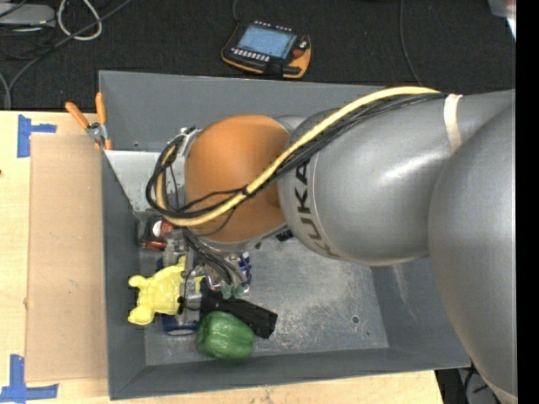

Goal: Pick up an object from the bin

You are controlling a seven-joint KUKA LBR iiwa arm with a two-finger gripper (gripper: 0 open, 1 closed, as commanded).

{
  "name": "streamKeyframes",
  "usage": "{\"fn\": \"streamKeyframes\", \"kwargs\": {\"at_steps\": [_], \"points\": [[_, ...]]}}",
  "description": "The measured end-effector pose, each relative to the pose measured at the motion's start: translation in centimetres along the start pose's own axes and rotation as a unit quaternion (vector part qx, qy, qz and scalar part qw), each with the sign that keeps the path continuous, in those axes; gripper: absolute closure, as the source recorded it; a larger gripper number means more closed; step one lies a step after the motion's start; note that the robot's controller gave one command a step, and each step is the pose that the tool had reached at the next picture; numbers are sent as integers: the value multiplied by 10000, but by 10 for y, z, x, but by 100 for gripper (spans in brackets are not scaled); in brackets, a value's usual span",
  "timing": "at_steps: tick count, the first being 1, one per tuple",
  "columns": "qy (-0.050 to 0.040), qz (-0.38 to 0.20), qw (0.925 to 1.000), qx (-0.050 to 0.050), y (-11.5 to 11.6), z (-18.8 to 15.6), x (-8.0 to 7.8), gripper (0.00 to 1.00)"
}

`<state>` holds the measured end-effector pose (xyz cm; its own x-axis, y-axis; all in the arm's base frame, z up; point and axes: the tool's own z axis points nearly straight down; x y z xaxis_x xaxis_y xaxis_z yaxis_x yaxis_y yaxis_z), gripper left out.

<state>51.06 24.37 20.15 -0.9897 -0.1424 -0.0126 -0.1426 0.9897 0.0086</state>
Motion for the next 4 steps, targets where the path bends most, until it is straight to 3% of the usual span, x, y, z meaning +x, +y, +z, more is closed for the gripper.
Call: {"fn": "streamKeyframes", "kwargs": {"at_steps": [1, 3, 4], "points": [[59, -1364, 9906, 26, -11, 108, 6, 100], [68, -1498, 9887, 19, -10, 143, 5, 100], [77, -1427, 9897, 22, -43, 130, 27, 100]]}}
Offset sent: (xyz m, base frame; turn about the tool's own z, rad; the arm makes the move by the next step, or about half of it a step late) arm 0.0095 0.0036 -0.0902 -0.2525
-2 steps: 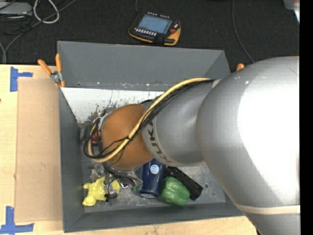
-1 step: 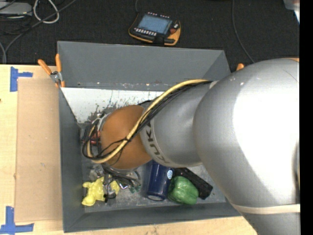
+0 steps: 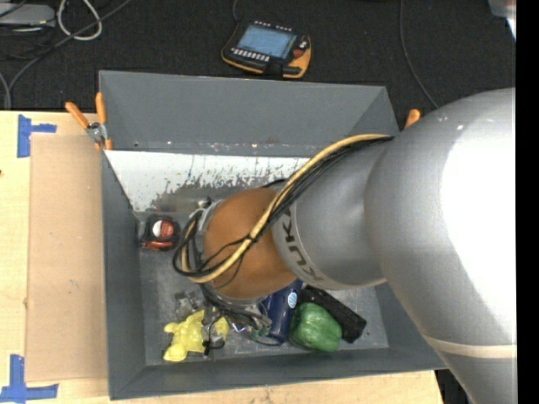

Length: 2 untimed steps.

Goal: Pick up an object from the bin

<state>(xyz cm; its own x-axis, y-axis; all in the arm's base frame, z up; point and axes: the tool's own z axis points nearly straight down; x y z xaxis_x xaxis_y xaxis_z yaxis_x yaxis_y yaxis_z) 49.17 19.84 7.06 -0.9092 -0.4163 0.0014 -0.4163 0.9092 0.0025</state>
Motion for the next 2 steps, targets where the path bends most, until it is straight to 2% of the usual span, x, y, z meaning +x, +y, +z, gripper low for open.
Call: {"fn": "streamKeyframes", "kwargs": {"at_steps": [1, 2], "points": [[33, -15, 10000, -7, 11, -19, -3, 100], [5, -32, 10000, -10, 17, -27, -19, 100]]}}
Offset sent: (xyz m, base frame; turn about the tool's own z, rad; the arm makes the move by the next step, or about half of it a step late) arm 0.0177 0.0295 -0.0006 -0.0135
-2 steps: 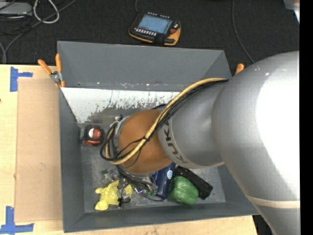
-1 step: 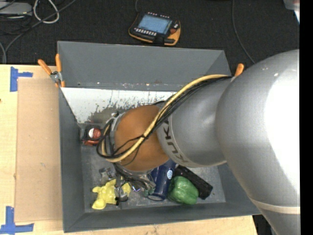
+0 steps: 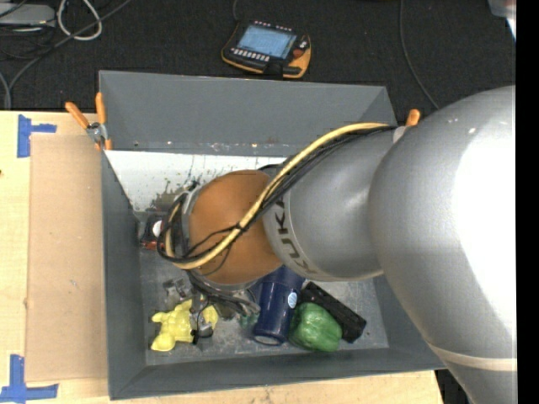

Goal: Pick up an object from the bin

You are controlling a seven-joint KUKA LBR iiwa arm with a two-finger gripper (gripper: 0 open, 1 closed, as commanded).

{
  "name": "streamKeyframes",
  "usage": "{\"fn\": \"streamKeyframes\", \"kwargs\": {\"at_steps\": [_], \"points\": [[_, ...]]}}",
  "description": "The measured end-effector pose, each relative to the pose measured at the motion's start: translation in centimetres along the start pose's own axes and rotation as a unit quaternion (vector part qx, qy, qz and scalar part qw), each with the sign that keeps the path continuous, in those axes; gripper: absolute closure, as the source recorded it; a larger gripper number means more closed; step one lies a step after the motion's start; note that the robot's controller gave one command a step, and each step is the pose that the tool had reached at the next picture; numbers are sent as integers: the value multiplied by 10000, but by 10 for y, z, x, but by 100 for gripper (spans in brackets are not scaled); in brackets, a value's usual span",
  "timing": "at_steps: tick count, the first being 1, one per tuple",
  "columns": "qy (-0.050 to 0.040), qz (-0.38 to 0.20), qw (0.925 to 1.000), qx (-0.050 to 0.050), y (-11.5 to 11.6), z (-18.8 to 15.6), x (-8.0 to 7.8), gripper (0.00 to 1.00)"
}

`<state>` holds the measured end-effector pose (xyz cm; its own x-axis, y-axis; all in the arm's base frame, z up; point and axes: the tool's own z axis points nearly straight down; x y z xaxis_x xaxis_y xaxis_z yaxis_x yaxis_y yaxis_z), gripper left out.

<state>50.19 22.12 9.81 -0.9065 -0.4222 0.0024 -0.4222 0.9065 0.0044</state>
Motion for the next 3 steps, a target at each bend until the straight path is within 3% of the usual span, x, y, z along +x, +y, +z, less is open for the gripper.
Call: {"fn": "streamKeyframes", "kwargs": {"at_steps": [1, 2, 3], "points": [[1, -207, 9998, -9, -8, -83, 16, 100], [22, -162, 9999, -8, -12, -136, 6, 100], [1, -260, 9997, -6, -12, -118, 6, 100]]}}
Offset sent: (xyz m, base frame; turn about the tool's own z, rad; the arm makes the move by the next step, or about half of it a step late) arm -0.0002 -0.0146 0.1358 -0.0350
